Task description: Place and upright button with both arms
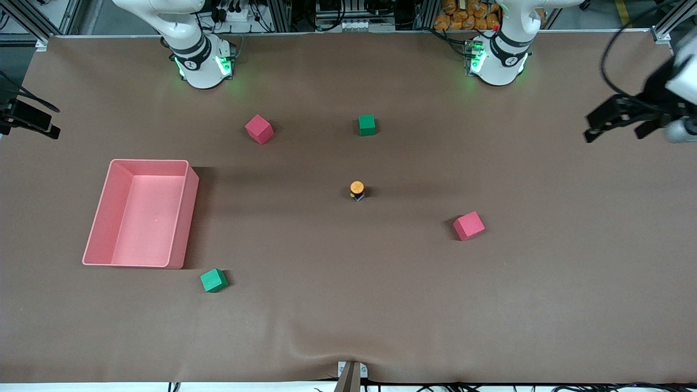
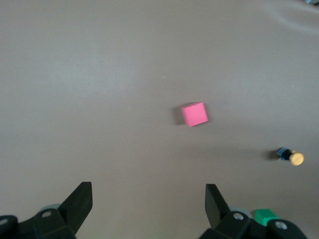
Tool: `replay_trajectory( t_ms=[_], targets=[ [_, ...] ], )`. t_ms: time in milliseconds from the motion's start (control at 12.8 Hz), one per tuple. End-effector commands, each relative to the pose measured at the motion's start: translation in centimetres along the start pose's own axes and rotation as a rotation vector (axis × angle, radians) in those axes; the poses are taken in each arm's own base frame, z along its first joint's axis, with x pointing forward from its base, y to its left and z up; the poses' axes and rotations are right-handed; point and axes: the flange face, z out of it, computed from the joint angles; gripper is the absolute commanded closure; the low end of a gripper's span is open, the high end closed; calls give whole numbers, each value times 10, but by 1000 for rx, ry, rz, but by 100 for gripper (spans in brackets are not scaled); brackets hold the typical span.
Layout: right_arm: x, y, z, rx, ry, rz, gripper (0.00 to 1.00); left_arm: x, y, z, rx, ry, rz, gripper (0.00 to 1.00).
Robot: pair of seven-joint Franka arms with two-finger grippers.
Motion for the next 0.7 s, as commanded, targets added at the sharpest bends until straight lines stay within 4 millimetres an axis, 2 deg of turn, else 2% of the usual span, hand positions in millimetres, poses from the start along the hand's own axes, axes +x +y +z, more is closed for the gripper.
replay_trajectory(
  t_ms=[0,156,623],
  targets=[
    [-3,2,-5,-13,6,15,0,0,-22,10,-29,-11,20,0],
    [-3,2,-5,-13,6,15,0,11,-24,15,12,8,38,0],
    [-4,0,-5,-13,3,12,0,9,-23,13,24,7,22,0]
  ],
)
